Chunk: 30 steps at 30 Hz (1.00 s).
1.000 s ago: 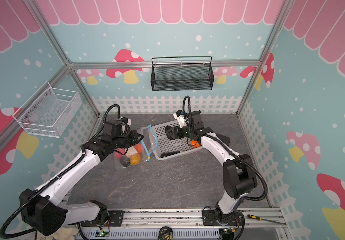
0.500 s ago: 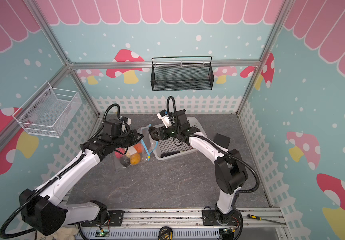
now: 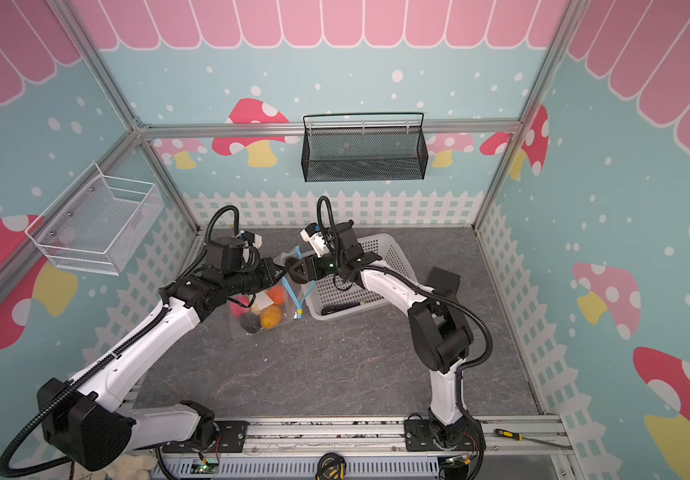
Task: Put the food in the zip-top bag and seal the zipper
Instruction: 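Lift the black piece and carry it into the bag opening with the right gripper, then lower the black piece into the bag and open the right gripper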
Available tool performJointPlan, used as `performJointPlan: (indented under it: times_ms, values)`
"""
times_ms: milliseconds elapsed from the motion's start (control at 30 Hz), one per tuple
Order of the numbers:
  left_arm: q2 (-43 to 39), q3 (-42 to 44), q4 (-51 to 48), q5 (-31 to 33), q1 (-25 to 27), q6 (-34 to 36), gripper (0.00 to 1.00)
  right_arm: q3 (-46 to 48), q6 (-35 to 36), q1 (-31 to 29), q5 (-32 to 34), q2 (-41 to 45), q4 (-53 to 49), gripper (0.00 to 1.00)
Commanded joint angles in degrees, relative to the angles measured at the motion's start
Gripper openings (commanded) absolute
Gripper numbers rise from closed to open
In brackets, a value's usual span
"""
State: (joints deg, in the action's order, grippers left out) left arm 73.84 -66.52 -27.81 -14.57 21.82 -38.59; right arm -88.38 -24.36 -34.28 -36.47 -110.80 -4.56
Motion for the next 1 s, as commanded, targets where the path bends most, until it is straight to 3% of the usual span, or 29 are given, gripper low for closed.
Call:
performJointPlan:
  times_ms: [0, 367, 967]
  values:
    - [0.68, -1.51, 0.3, 0.51, 0.23, 0.28, 0.0, -1.53, -1.6, -0.7, 0.84, -1.22, 1.9, 0.47]
    - [1.12, -1.04, 1.46, 0.04, 0.24, -0.15, 0.0, -0.78, -6.77, -1.36, 3.95, -3.15, 6.13, 0.48]
    - [0.94, 0.23, 2.28, 0.43, 0.08, 0.1, 0.0, -2.92, -6.48, -1.82, 13.47, -6.44, 4.44, 0.58]
